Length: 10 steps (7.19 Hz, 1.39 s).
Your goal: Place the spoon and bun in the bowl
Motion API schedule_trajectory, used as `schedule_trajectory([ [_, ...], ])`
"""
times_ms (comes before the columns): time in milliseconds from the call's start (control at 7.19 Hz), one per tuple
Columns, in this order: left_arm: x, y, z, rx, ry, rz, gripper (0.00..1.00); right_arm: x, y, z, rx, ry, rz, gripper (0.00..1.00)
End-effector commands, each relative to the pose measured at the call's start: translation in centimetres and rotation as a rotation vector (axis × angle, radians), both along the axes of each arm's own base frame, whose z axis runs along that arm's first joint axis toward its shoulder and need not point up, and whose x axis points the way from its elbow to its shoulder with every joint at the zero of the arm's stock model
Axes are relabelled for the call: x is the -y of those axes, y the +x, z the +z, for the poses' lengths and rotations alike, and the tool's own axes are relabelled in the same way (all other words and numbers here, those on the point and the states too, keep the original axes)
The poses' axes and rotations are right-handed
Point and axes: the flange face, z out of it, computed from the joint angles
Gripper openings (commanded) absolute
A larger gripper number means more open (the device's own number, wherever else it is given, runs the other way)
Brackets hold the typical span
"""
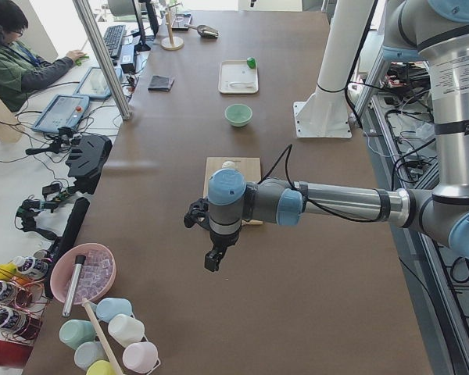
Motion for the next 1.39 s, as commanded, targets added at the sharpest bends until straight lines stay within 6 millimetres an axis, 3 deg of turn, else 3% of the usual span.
schedule_trajectory([
  [0, -0.3, -0.6, -0.5, 0.002, 0.053, -0.010, 0.99, 0.1, 0.6, -2.1, 0.014, 0.039, 0.017, 1.00],
  [278, -0.8, -1.0, -0.3, 0.001, 0.120, -0.022, 0.99, 0.4, 0.5, -2.7, 0.044, 0.051, 0.015, 1.00],
  [557, 0.1, -0.9, -2.0, -0.009, 0.155, -0.024, 0.99, 0.8, 0.7, -4.9, 0.087, 0.085, 0.022, 1.00],
  [835, 2.5, -0.8, -4.8, -0.017, 0.222, -0.022, 0.99, 2.1, 1.5, -6.1, 0.099, 0.117, 0.041, 1.00],
  [974, 6.8, -0.8, -7.9, -0.020, 0.310, -0.025, 0.99, 2.1, 1.6, -6.1, 0.107, 0.118, 0.042, 1.00],
  [1252, 7.6, -0.7, -9.0, -0.022, 0.341, -0.022, 0.99, 1.9, 2.8, -6.7, 0.111, 0.138, 0.069, 1.00],
])
